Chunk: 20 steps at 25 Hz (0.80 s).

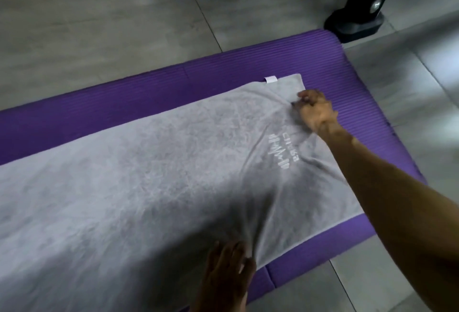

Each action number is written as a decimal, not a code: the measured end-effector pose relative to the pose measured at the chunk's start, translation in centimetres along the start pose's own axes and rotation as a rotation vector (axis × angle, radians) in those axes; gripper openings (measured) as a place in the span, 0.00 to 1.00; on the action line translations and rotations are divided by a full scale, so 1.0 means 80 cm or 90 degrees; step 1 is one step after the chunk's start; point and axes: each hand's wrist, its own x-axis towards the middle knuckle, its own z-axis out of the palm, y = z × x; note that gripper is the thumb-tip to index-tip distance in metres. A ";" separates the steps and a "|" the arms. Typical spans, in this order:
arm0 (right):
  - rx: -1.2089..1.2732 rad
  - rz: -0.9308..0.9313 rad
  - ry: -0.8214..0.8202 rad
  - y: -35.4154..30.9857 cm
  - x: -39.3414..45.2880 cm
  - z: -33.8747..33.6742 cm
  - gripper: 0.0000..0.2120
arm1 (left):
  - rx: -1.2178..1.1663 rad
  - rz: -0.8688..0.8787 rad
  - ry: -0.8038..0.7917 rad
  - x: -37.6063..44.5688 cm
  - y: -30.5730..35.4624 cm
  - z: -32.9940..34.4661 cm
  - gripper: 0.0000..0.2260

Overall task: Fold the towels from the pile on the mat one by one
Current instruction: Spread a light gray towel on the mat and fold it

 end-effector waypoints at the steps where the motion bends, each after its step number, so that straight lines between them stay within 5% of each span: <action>1: 0.043 0.042 -0.027 -0.007 0.019 0.000 0.11 | 0.009 -0.023 -0.008 -0.001 0.004 0.001 0.19; 4: 0.142 0.056 -0.061 -0.007 0.057 0.005 0.08 | 0.006 -0.020 -0.008 -0.001 -0.001 0.005 0.14; 11: 0.048 0.004 -0.020 0.020 -0.049 -0.007 0.33 | -0.065 0.047 -0.144 -0.013 -0.014 -0.011 0.13; 16: -0.100 0.085 0.095 0.148 -0.218 -0.028 0.24 | -0.119 0.112 -0.368 -0.023 -0.029 -0.038 0.32; 20: 0.173 0.271 0.016 0.181 -0.232 -0.058 0.17 | -0.168 0.045 -0.397 -0.022 -0.011 -0.045 0.30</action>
